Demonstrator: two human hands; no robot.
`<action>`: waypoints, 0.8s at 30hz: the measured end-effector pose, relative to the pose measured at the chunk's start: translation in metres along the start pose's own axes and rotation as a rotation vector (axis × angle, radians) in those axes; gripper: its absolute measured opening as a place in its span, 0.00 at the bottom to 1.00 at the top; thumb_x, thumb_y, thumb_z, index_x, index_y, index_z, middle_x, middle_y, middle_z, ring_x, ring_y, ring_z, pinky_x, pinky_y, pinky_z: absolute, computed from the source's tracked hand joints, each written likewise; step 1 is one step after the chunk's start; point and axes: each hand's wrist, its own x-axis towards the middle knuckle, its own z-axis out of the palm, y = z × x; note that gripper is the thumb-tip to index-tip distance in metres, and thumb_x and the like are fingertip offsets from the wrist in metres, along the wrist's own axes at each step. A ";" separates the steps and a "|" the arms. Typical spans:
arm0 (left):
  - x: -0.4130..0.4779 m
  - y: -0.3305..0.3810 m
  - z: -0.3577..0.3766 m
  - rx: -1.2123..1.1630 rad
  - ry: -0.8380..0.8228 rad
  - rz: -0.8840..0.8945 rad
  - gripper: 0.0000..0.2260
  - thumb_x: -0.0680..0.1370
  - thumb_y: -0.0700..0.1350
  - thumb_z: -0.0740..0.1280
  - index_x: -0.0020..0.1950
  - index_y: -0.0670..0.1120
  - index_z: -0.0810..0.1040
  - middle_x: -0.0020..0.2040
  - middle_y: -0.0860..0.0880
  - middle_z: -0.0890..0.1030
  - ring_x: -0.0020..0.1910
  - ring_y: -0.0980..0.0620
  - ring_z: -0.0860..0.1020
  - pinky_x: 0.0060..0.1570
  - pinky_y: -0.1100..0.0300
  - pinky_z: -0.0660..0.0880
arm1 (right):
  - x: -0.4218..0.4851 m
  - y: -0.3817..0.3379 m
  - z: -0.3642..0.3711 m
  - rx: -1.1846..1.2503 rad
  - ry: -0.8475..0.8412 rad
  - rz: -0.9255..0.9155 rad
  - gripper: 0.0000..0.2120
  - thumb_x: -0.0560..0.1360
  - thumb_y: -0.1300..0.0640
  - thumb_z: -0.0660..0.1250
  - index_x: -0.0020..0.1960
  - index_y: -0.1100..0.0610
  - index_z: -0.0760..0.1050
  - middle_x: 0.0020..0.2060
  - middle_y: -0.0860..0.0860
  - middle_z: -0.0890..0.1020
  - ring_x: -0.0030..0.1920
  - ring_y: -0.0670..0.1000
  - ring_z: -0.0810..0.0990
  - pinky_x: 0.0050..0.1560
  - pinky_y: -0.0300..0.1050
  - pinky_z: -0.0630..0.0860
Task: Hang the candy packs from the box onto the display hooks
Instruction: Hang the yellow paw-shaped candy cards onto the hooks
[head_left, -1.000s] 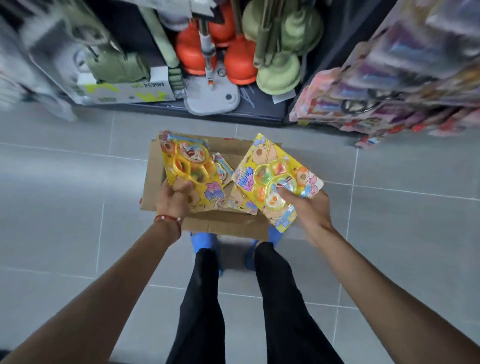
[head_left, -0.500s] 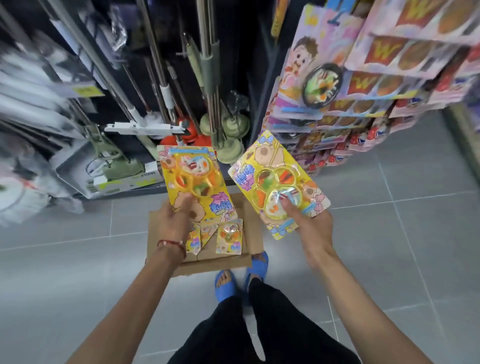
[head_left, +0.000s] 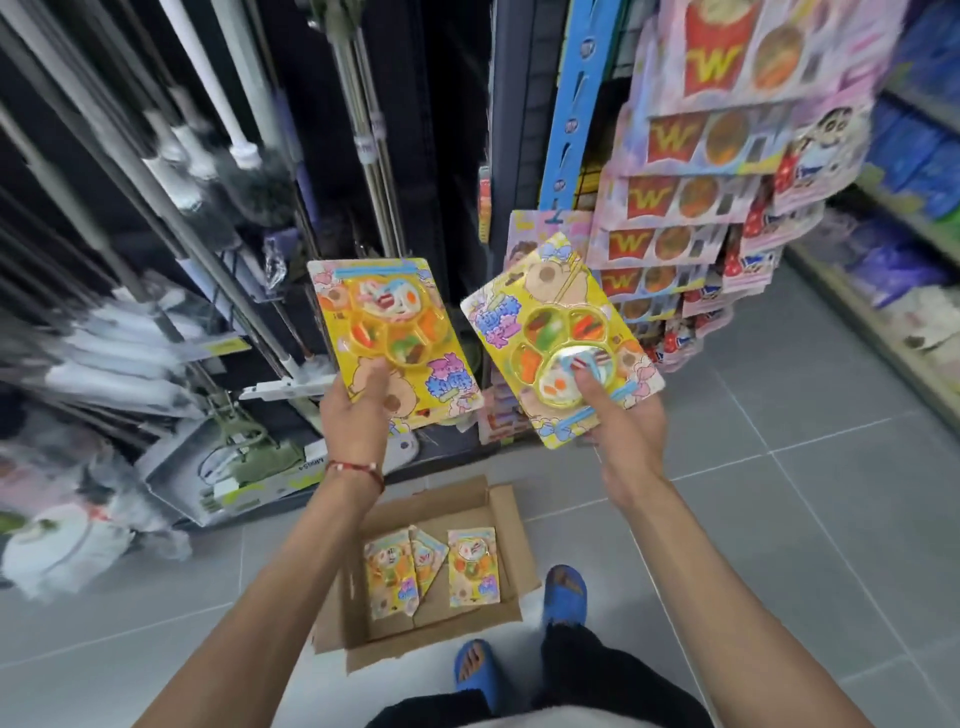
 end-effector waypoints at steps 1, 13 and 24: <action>0.003 0.008 0.004 -0.004 -0.006 0.013 0.29 0.81 0.55 0.68 0.75 0.39 0.70 0.44 0.50 0.82 0.39 0.58 0.79 0.46 0.59 0.74 | 0.008 -0.005 0.006 0.022 0.011 0.002 0.26 0.71 0.59 0.80 0.67 0.52 0.78 0.59 0.51 0.86 0.60 0.54 0.85 0.63 0.65 0.78; 0.040 0.068 0.070 -0.021 -0.016 0.198 0.05 0.83 0.45 0.67 0.49 0.46 0.79 0.39 0.51 0.79 0.29 0.65 0.75 0.36 0.71 0.73 | 0.102 -0.042 0.048 0.251 0.024 0.214 0.35 0.67 0.54 0.82 0.70 0.54 0.72 0.61 0.51 0.85 0.59 0.50 0.85 0.62 0.51 0.81; 0.059 0.058 0.085 -0.002 -0.043 0.150 0.09 0.83 0.49 0.66 0.55 0.44 0.81 0.43 0.49 0.82 0.32 0.62 0.77 0.38 0.69 0.75 | 0.127 -0.042 0.060 0.461 -0.049 0.323 0.41 0.63 0.53 0.81 0.72 0.60 0.69 0.63 0.56 0.83 0.64 0.53 0.81 0.74 0.57 0.69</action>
